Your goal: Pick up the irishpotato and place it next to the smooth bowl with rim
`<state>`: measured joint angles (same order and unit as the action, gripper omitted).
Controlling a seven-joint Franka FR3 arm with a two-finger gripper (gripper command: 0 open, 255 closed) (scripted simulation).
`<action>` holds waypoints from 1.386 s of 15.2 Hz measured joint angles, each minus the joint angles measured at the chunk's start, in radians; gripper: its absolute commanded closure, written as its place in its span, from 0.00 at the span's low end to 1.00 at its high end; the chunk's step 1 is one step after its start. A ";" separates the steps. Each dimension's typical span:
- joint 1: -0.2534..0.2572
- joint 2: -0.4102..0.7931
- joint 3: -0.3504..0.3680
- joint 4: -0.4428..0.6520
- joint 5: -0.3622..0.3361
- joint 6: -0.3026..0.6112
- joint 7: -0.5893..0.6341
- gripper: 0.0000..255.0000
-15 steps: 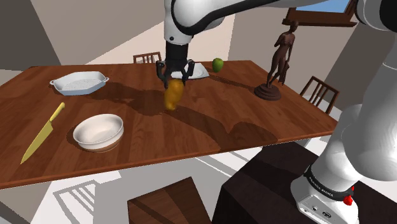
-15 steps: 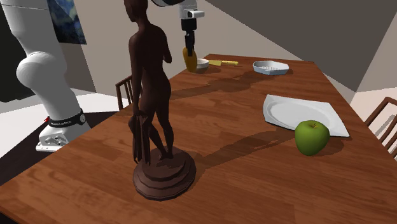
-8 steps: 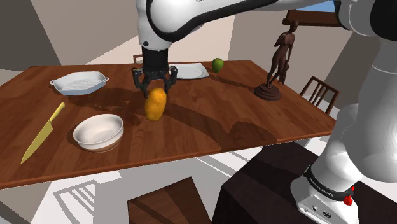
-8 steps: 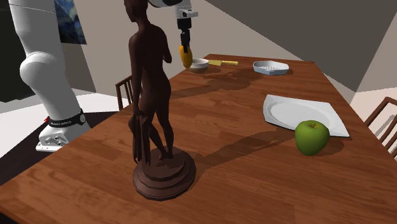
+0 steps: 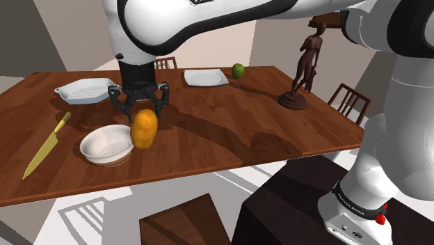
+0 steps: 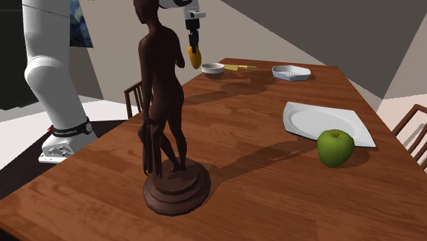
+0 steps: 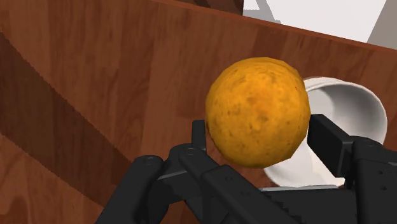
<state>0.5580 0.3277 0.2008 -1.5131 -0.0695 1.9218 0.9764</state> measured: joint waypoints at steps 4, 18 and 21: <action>0.018 0.027 0.005 -0.002 -0.010 0.027 0.026 1.00; 0.018 0.064 -0.001 -0.125 -0.024 0.199 0.039 1.00; 0.020 0.077 -0.002 -0.141 -0.028 0.239 0.043 1.00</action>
<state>0.5785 0.4046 0.1986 -1.6542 -0.0978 2.1605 1.0193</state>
